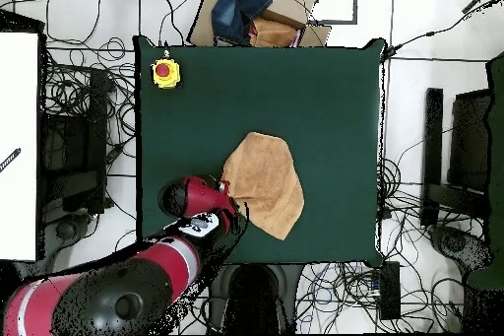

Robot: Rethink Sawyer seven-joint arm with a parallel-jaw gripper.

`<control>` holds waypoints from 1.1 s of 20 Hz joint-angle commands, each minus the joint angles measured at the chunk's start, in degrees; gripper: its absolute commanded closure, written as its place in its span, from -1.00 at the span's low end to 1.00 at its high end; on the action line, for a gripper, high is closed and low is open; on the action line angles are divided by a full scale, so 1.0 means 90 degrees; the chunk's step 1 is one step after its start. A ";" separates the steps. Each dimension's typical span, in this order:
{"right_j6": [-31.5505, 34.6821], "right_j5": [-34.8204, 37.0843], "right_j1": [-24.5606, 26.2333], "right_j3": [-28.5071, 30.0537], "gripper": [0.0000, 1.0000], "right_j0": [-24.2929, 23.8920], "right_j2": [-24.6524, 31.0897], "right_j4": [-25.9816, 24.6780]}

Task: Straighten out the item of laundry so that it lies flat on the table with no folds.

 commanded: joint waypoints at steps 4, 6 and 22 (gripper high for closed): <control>0.1050 0.1186 -0.0470 0.0065 1.00 -0.0308 0.0846 -0.0149; 0.1095 0.1487 -0.0595 0.0056 1.00 -0.0270 0.0787 -0.0137; 0.1133 0.2393 -0.1593 0.0460 1.00 -0.0160 0.0811 -0.0220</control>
